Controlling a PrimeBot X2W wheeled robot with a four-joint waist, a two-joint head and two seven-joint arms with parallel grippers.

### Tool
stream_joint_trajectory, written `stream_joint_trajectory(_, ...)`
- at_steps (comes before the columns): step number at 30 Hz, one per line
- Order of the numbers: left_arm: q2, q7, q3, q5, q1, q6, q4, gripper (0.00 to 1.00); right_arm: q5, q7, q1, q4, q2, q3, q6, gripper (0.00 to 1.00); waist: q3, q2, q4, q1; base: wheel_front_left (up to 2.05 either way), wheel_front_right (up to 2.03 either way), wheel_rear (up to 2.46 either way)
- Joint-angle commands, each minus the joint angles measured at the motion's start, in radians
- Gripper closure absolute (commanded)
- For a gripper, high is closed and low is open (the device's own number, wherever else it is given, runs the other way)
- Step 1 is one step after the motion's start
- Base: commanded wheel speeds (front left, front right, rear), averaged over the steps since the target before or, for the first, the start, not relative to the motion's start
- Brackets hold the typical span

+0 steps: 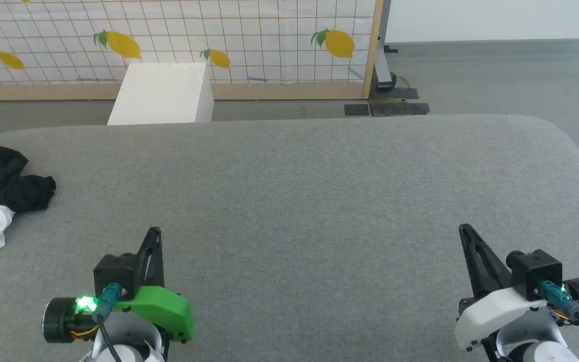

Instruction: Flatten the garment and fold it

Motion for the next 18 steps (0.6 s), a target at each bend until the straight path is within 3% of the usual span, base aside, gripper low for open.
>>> stream_joint_trajectory(1, -0.004, 0.001, 0.002, 0.01, 0.011, 0.006, -0.003, 1.0, -0.006, 0.0, -0.015, -0.005, 0.001, 0.001, -0.002, 1.0, 0.0, 0.0108, 0.0, 0.0, 0.0, 0.0, 0.0)
stream_joint_trajectory(15, -0.004, 0.001, 0.002, 0.01, 0.011, 0.006, -0.003, 1.0, -0.006, 0.0, -0.015, -0.005, 0.001, 0.001, -0.002, 1.0, 0.0, 0.0108, 0.0, 0.0, 0.0, 0.0, 0.0)
stream_joint_trajectory(16, 0.0, 0.0, 0.0, 0.0, 0.0, 0.0, 0.0, 0.0, 0.0, 0.0, 0.0, 0.0, 0.0, 0.0, 0.0, 0.0, 0.0, 0.0, 0.0, 0.0, 0.0, 0.0, 0.0)
stream_joint_trajectory(18, 0.0, 0.0, -0.001, 0.0, 0.0, 0.0, 0.0, 0.0, 0.0, 0.0, 0.001, 0.001, 0.0, 0.0, 0.0, 0.0, 0.0, 0.0, 0.0, 0.0, 0.0, 0.0, 0.0)
